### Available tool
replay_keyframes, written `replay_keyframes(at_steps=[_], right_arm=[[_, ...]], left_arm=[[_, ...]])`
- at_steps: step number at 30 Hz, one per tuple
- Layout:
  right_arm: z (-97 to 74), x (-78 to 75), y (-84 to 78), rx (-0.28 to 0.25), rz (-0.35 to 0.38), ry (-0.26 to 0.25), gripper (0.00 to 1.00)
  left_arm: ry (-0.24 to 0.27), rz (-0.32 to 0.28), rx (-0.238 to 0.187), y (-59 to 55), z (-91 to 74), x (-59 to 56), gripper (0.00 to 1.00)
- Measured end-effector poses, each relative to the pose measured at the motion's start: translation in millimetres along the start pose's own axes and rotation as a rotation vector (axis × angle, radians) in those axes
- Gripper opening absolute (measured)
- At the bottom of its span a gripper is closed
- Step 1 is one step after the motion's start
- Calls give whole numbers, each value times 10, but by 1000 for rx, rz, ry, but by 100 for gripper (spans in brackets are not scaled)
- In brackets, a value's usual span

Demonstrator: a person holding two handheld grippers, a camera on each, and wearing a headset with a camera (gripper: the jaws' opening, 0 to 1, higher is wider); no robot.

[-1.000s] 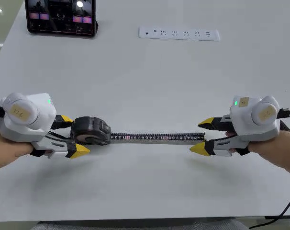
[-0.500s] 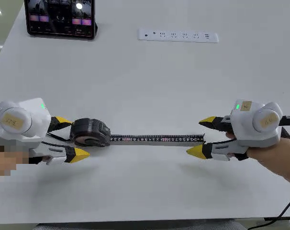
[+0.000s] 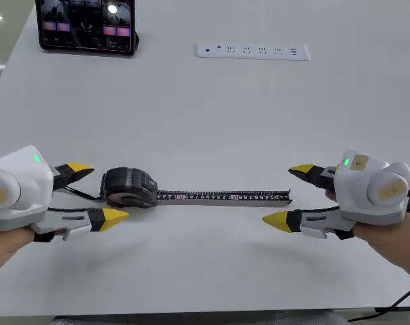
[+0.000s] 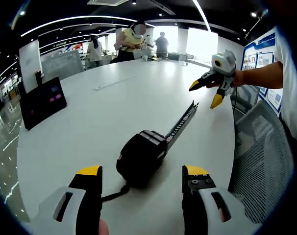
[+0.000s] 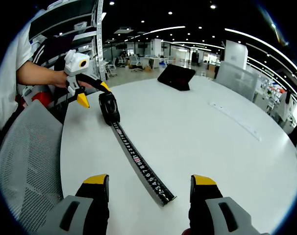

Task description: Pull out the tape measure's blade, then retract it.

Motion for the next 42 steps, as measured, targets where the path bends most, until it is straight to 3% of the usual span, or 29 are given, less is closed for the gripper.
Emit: replay_keyframes(at_steps=[13, 21, 42], right_arm=[[-73, 68, 31, -21, 21, -30, 74], [-170, 139, 31, -48, 36, -54, 76], [-304, 205, -252, -91, 94, -103, 79]], left_arm=[[22, -67, -21, -125, -71, -161, 73], [34, -90, -56, -163, -146, -247, 76], [19, -149, -56, -335, -196, -523, 81]])
Point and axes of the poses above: the centre of the closed fingertips' face, and the gripper's own axes: z roughly forward along the fingers, x roughly to its left, y roughly out of its top, the point moved 5 cm from there along -z, roughly backward along the fingers, and after that the axes turned 2 degrees about z, right-handed, at the moved point
